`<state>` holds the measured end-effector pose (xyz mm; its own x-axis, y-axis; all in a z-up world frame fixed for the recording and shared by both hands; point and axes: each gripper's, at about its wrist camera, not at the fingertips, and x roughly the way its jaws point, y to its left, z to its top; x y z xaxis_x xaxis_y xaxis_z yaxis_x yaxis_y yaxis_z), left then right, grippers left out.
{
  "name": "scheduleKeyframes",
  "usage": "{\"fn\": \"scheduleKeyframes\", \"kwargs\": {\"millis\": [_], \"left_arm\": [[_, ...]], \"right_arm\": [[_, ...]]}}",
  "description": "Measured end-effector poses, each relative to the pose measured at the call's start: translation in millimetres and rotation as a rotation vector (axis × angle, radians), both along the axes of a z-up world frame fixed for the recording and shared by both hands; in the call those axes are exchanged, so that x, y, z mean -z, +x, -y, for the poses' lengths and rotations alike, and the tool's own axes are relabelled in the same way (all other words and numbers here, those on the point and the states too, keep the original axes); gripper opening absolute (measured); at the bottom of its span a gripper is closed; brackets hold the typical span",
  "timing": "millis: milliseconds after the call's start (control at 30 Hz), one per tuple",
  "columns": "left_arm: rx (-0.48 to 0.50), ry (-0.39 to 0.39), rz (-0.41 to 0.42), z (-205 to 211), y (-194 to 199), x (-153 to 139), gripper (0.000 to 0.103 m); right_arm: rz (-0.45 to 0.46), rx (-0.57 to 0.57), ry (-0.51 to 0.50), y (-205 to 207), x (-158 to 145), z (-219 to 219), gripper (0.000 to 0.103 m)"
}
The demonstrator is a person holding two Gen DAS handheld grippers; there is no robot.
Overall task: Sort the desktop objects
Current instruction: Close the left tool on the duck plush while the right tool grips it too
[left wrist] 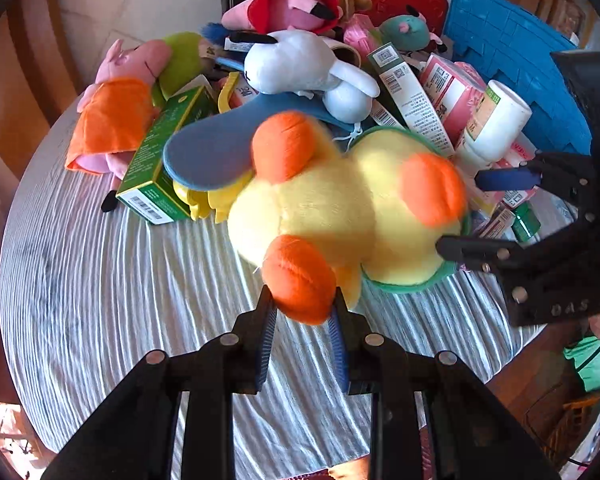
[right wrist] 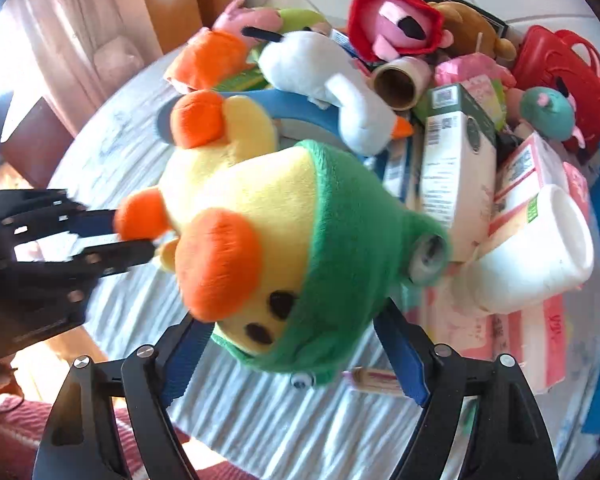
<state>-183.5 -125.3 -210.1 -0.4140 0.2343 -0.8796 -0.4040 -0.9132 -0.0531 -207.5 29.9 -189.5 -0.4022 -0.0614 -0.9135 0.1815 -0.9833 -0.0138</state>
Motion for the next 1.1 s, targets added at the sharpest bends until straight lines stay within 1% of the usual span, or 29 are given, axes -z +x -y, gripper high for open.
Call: {"fn": "scheduleKeyframes", "kwargs": {"millis": [33, 67, 100, 167, 233, 267, 300, 333, 367, 400, 467, 533, 600, 667, 800, 933, 1033, 1067, 1100], "left_arm": [[-0.029, -0.02, -0.006, -7.0, 0.7, 7.7, 0.025], [-0.053, -0.032, -0.01, -13.4, -2.0, 9.7, 0.025], [-0.076, -0.047, -0.02, -24.2, -2.9, 12.1, 0.026], [-0.121, -0.076, -0.01, -28.4, -8.7, 12.4, 0.028], [-0.151, -0.064, 0.018, -23.8, -9.7, 13.3, 0.032], [-0.159, -0.055, 0.02, -18.9, -4.5, 12.2, 0.036], [-0.162, -0.059, 0.018, -15.0, -1.9, 10.1, 0.046], [-0.161, -0.07, 0.017, -13.0, -0.2, 10.1, 0.052], [-0.159, -0.082, 0.015, -11.6, -0.4, 10.7, 0.061], [-0.159, -0.088, 0.016, -10.7, 1.1, 11.6, 0.063], [-0.157, -0.086, 0.035, -7.4, -5.0, 14.7, 0.063], [-0.146, -0.074, 0.05, -8.6, -3.1, 15.3, 0.063], [-0.134, -0.101, 0.056, -9.3, -9.6, 19.9, 0.063], [-0.123, -0.11, 0.075, -8.9, -17.8, 27.3, 0.063], [-0.102, -0.095, 0.103, -7.2, -28.6, 39.1, 0.063], [-0.087, -0.06, 0.129, -1.1, -34.9, 48.1, 0.063], [-0.082, -0.049, 0.13, 4.8, -37.2, 53.2, 0.063], [-0.078, -0.05, 0.127, 6.4, -37.3, 55.3, 0.055], [-0.058, -0.046, 0.128, 5.6, -36.3, 57.7, 0.038]], "right_arm": [[0.009, 0.026, 0.032, -5.0, 4.6, -6.1, 0.084], [0.015, 0.056, 0.031, -8.1, 7.4, -15.2, 0.088], [0.024, 0.083, 0.019, -10.8, 9.7, -23.3, 0.095], [0.012, 0.097, 0.027, -10.3, 7.8, -27.8, 0.097], [0.004, 0.088, 0.007, -4.1, 4.3, -25.6, 0.097], [0.001, 0.077, -0.018, -0.5, 2.8, -23.7, 0.098], [0.0, 0.067, -0.038, 2.0, 1.9, -21.2, 0.099], [0.0, 0.064, -0.048, 3.0, 1.3, -19.3, 0.102], [0.0, 0.063, -0.062, 3.7, 1.0, -17.2, 0.103], [0.002, 0.063, -0.082, 5.5, 0.4, -12.9, 0.103], [0.016, 0.07, -0.11, 2.1, 2.2, -8.7, 0.103], [0.035, 0.08, -0.124, -6.6, 8.2, -12.3, 0.103], [0.061, 0.099, -0.136, -17.0, 15.1, -12.6, 0.103], [0.074, 0.12, -0.143, -22.0, 20.7, -14.8, 0.103], [0.098, 0.164, -0.157, -30.8, 29.7, -17.1, 0.103], [0.111, 0.189, -0.165, -34.5, 35.7, -16.7, 0.103], [0.109, 0.194, -0.165, -35.7, 37.4, -11.6, 0.103], [0.109, 0.193, -0.167, -36.8, 39.5, -9.9, 0.103], [0.116, 0.191, -0.17, -39.6, 42.9, -7.3, 0.103]]}}
